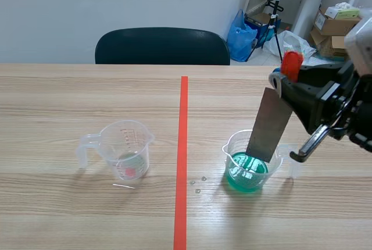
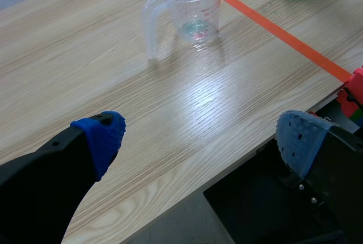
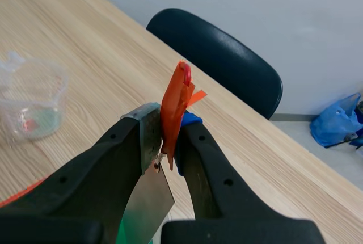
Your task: Do the redox reaction experiment
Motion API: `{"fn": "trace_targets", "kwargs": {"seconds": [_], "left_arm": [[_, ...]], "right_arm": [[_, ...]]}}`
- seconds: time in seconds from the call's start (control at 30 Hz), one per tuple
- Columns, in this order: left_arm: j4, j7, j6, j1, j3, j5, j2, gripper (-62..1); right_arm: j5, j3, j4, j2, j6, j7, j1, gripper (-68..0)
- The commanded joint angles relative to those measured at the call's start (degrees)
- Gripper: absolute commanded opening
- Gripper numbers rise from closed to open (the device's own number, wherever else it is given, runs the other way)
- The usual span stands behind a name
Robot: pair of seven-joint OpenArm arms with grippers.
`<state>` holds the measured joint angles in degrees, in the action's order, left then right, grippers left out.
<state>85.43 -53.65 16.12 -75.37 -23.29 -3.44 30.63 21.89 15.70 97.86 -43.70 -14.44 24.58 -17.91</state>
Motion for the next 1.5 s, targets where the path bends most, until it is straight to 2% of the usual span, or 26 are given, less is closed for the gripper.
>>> {"fn": "trace_targets", "kwargs": {"seconds": [0.0, 0.3, 0.4, 0.53, 1.47], "left_arm": [[0.50, -0.98, 0.09, -0.07, 0.13, -0.37, -0.26, -4.2], [0.50, -0.98, 0.09, -0.07, 0.13, -0.37, -0.24, -4.3], [0.50, -0.98, 0.09, -0.07, 0.13, -0.37, -0.26, -4.3], [0.50, -0.98, 0.09, -0.07, 0.13, -0.37, -0.24, -4.3], [0.50, -0.94, 0.09, -0.07, 0.13, -0.35, -0.26, -4.3]], "right_arm": [[-0.07, 0.94, -1.09, 0.61, -0.13, 1.97, 1.68, -65.6], [-2.71, 4.26, -8.63, 4.92, -0.46, 5.11, 5.33, -65.6], [-5.07, 5.92, -10.82, 5.31, -0.46, 7.87, 5.92, -65.6], [-5.97, 7.65, -12.94, 5.31, -0.44, 10.75, 6.23, -65.6], [-6.78, 7.78, -14.64, 5.31, -0.42, 10.95, 6.97, -65.6]]}}
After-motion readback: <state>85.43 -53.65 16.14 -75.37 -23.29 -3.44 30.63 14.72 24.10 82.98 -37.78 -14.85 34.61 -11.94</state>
